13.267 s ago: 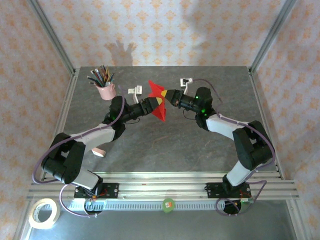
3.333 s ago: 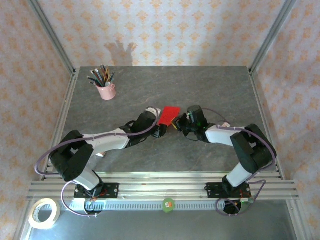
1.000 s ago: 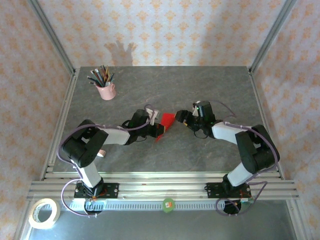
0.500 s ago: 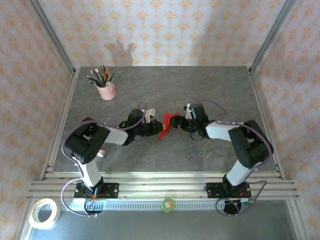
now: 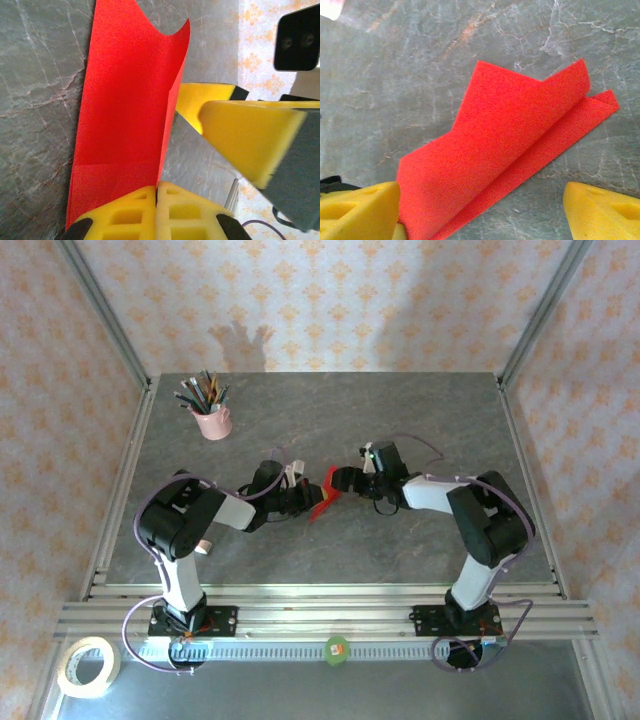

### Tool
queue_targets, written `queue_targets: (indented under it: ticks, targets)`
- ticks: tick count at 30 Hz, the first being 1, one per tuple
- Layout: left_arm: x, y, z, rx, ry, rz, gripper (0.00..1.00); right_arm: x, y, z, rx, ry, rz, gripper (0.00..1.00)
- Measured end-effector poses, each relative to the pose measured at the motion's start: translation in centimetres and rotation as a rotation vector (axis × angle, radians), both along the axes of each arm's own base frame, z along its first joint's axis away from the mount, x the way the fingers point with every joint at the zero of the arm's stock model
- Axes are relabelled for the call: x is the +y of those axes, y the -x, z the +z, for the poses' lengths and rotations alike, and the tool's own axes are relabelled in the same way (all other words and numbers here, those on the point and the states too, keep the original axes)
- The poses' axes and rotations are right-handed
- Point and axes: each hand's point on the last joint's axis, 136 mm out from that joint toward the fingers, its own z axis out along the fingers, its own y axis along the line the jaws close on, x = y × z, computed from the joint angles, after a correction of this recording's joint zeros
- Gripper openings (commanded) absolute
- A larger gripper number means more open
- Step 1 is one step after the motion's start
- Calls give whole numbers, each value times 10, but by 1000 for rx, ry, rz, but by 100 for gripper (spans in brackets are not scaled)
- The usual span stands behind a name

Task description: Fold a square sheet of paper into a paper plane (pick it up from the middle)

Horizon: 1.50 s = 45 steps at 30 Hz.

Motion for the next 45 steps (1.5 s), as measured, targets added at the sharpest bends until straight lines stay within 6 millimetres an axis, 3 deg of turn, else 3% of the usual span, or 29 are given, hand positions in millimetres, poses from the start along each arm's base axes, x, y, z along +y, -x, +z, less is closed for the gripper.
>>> queue_targets:
  ticks: [20,31,40,45]
  targets:
    - [1,4,-8,39,15,4,3,1,-9,-14,74,157,-40,73]
    - [3,4,-12,30,-13,4,33,0,-11,-21,98,250,-57,70]
    - [15,3,6,-51,-104,9,47,0,-11,-23,100,269,-61,70]
    - [17,6,0,-71,-213,-5,52,0,-11,-24,105,269,-63,70]
